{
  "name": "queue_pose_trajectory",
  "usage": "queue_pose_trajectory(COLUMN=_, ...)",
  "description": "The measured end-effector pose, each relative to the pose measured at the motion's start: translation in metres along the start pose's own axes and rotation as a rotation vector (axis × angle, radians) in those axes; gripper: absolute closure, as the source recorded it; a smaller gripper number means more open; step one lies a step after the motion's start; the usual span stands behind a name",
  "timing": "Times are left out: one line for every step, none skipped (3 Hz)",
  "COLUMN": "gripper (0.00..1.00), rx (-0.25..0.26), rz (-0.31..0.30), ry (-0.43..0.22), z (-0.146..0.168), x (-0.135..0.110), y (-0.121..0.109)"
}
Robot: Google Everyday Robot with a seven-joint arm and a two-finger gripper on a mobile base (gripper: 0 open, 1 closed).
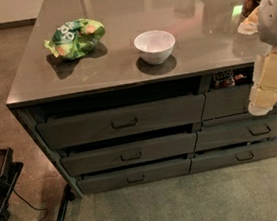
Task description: Open top drawer
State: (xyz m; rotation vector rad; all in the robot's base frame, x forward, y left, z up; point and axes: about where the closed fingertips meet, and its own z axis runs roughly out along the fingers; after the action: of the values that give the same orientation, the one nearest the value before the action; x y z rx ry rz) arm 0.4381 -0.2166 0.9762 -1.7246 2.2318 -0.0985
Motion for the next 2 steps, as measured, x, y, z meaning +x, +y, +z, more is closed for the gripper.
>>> queue_pose_trajectory(gripper=0.0, rx=0.0, rz=0.0, ry=0.0, z=0.0, x=0.0, y=0.0)
queue_pose_trajectory(gripper=0.0, rx=0.01, rz=-0.013, ry=-0.013, z=0.014, x=-0.004, y=0.001)
